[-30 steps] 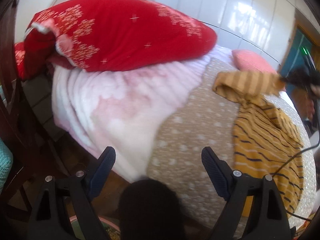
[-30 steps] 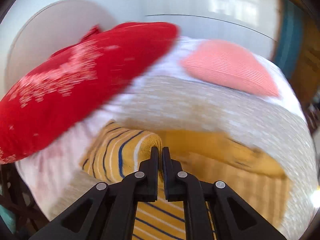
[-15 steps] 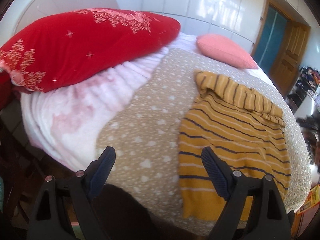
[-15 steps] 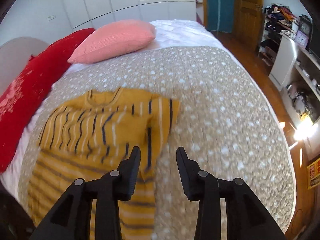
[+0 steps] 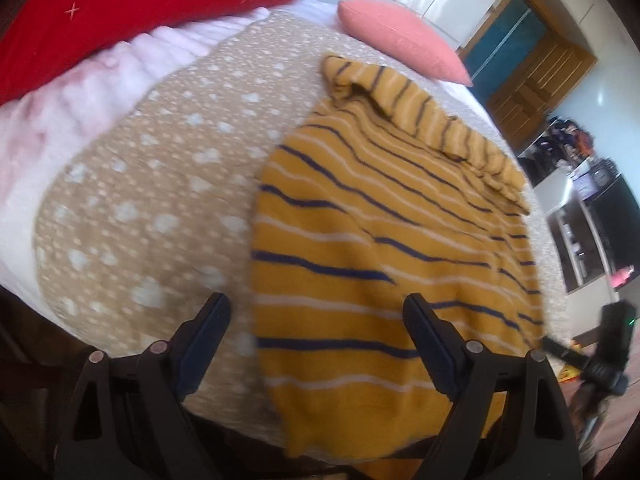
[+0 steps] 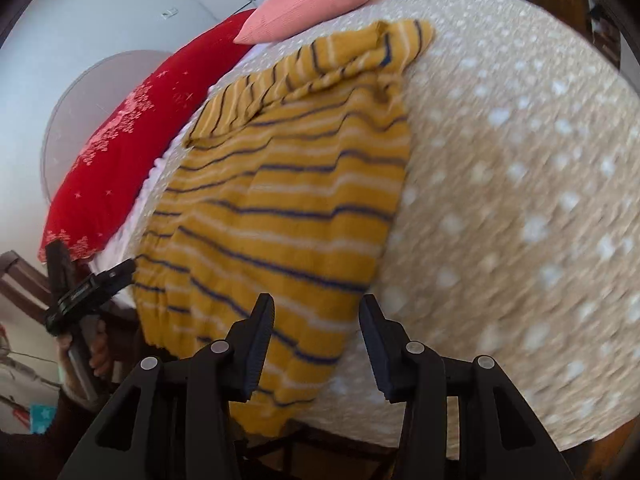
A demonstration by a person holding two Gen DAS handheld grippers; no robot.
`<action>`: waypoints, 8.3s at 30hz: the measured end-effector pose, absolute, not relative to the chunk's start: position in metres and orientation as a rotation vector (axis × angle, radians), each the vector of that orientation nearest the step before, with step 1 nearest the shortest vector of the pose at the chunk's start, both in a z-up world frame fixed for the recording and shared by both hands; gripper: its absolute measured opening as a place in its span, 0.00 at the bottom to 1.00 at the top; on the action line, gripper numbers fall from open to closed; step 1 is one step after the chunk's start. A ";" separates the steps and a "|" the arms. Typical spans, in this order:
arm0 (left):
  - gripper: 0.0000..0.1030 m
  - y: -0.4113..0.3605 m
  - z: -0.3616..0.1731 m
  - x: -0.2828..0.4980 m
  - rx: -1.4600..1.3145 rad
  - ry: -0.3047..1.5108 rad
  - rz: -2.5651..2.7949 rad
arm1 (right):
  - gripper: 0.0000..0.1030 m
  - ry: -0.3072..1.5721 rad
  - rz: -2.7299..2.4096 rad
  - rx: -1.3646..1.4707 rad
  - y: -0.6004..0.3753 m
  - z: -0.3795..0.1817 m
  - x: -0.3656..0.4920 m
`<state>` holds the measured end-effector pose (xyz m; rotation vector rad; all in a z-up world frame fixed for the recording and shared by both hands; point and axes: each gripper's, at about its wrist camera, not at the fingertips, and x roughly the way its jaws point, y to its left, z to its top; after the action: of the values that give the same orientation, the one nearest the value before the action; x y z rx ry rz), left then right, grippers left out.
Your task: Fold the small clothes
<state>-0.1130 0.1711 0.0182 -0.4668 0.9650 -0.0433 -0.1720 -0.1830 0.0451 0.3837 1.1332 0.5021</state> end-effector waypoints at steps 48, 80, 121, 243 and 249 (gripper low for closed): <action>0.08 0.147 0.080 -0.160 -0.430 0.875 -0.039 | 0.10 0.932 0.665 0.550 -0.146 0.093 -0.233; 0.64 0.207 0.051 0.231 -0.738 0.931 -0.066 | 0.32 0.944 0.374 0.824 -0.178 0.059 0.153; 0.86 0.228 0.048 0.080 -0.389 0.985 0.007 | 0.70 0.947 0.198 0.445 -0.232 0.082 -0.039; 0.81 0.160 0.099 -0.148 -0.277 0.815 0.277 | 0.17 0.829 0.430 0.123 -0.065 0.117 -0.002; 0.81 0.099 0.093 -0.115 -0.211 0.875 0.119 | 0.21 0.845 0.252 0.302 -0.220 0.087 0.007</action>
<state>-0.1147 0.0985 0.0927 -0.2106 0.8749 0.1186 0.0065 -0.2199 0.0865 0.3024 0.8448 0.2525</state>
